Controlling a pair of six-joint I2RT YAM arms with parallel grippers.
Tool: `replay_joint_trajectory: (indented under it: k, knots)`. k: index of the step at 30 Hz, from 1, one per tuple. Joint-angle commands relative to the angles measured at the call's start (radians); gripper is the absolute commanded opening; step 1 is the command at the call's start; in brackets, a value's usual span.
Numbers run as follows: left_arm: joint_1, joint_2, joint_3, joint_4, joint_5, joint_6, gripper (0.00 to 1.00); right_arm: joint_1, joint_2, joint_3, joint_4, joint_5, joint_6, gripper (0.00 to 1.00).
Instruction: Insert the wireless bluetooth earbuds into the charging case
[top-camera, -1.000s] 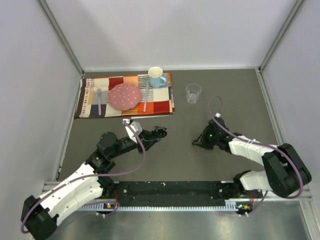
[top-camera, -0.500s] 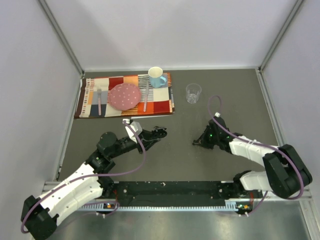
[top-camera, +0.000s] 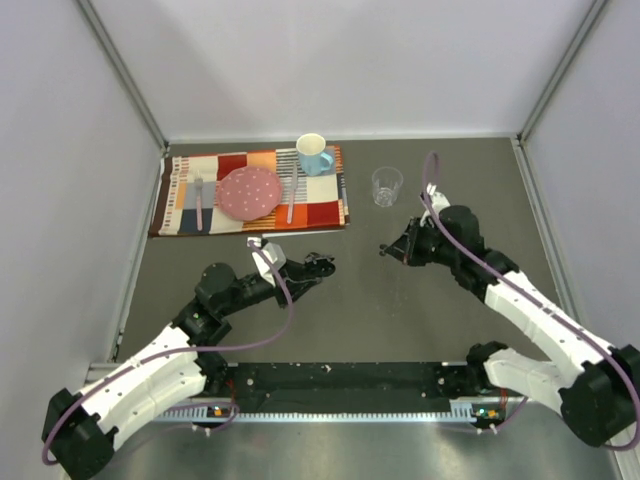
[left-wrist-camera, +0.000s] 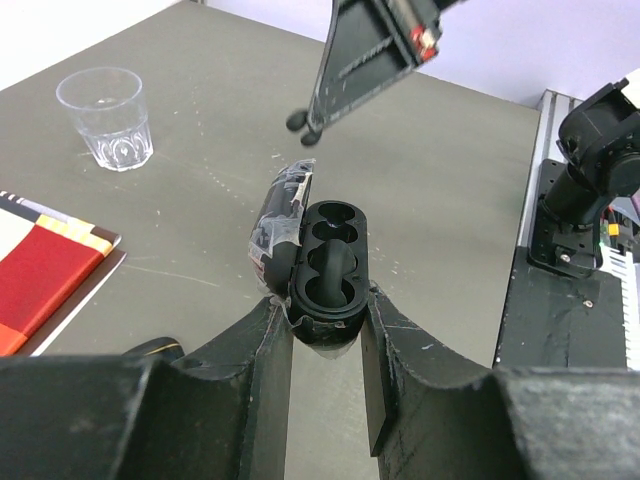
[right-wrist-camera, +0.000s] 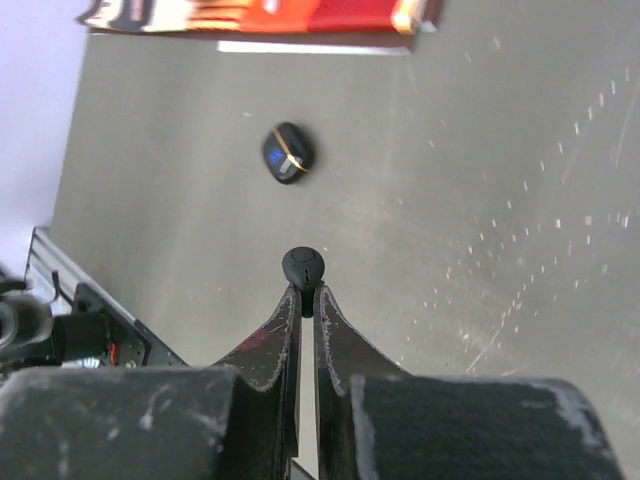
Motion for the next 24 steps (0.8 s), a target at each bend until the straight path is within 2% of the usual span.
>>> replay_joint_trajectory:
  k: [1,8,12,17,18,20,24]
  knots:
    - [-0.002,-0.018,0.018,0.092,0.034,0.005,0.0,-0.007,-0.079,0.119,-0.087,-0.103,-0.231,0.0]
    - [-0.002,-0.039,0.016,0.097,0.054,0.01,0.0,-0.008,-0.224,0.196,-0.112,-0.199,-0.478,0.0]
    - [-0.002,-0.039,0.013,0.103,0.071,0.008,0.0,-0.003,-0.27,0.291,-0.165,-0.431,-0.671,0.0]
    - [-0.002,-0.035,0.017,0.106,0.093,0.023,0.0,0.012,-0.277,0.363,-0.23,-0.547,-0.768,0.0]
    - [-0.002,-0.032,0.022,0.104,0.094,0.028,0.0,0.019,-0.276,0.381,-0.242,-0.589,-0.838,0.0]
    - [-0.002,-0.027,0.027,0.104,0.108,0.042,0.0,0.058,-0.271,0.409,-0.29,-0.589,-0.897,0.0]
    - [-0.002,0.004,0.053,0.092,0.137,0.056,0.0,0.157,-0.225,0.483,-0.415,-0.491,-1.068,0.0]
